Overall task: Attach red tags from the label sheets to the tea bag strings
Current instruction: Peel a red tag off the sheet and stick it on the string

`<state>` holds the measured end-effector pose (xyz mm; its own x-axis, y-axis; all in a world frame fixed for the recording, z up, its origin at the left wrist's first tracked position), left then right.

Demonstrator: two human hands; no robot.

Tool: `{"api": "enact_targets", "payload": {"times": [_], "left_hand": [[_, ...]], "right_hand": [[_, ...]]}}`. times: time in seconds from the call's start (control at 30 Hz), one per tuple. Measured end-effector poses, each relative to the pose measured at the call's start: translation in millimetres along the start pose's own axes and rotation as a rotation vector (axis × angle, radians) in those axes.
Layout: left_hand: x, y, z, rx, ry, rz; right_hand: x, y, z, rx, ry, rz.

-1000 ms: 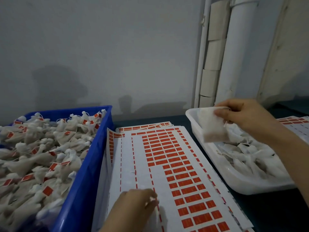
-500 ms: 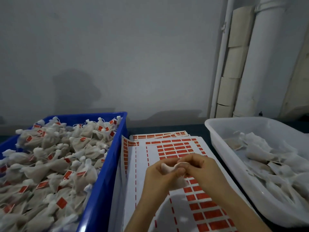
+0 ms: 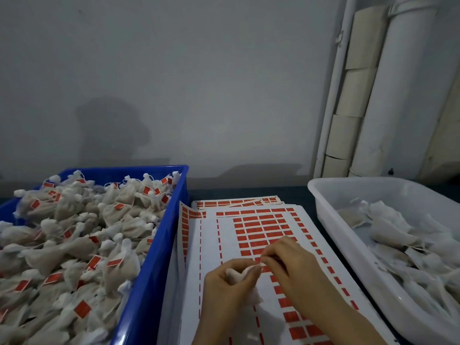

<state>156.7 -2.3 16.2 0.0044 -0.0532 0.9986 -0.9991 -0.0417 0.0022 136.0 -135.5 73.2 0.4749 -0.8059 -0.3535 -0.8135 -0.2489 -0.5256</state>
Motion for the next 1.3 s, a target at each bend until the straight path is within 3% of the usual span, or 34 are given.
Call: {"api": "enact_targets", "payload": {"times": [0.17, 0.33, 0.4, 0.53, 0.6, 0.67, 0.73, 0.8, 0.93, 1.07, 1.3], "left_hand": [[0, 2, -7, 0.058, -0.176, 0.013], [4, 3, -10, -0.029, -0.309, 0.012], [7, 6, -7, -0.081, -0.349, 0.016], [12, 14, 0, -0.219, -0.280, -0.003], [16, 15, 2, -0.239, -0.326, 0.022], [20, 14, 5, -0.233, -0.419, 0.060], [22, 12, 7, -0.222, -0.471, 0.088], [21, 11, 9, -0.234, -0.543, 0.104], [17, 6, 15, -0.271, -0.737, 0.095], [10, 2, 23, -0.270, -0.937, 0.092], [0, 13, 26, -0.301, -0.945, 0.090]], "right_hand": [[-2, 4, -8, 0.023, 0.107, -0.028], [-2, 12, -24, 0.138, 0.059, -0.041], [-6, 18, -24, 0.143, -0.014, 0.046], [-1, 26, -16, 0.077, -0.024, 0.086], [-3, 23, -10, -0.030, 0.125, -0.031], [-7, 22, -14, -0.022, 0.220, -0.064], [-8, 24, -10, -0.125, 0.285, -0.060], [-6, 28, -10, -0.211, 0.182, 0.009], [12, 37, -18, -0.033, -0.118, 0.257], [9, 36, -16, -0.015, -0.411, 0.443], [0, 41, -10, 0.065, -0.899, 0.634]]}}
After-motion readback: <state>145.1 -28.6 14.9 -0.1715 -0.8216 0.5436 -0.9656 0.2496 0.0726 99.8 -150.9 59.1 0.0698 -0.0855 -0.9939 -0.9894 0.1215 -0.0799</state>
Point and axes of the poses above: each hand's wrist, its own y-axis away from the middle knuckle, its own z-axis out of the palm, x = y × z, the point moved 5 cm from there along -y, towards the middle knuckle, and after that the axes turned 9 degrees about -z, right-handed, at the moved point
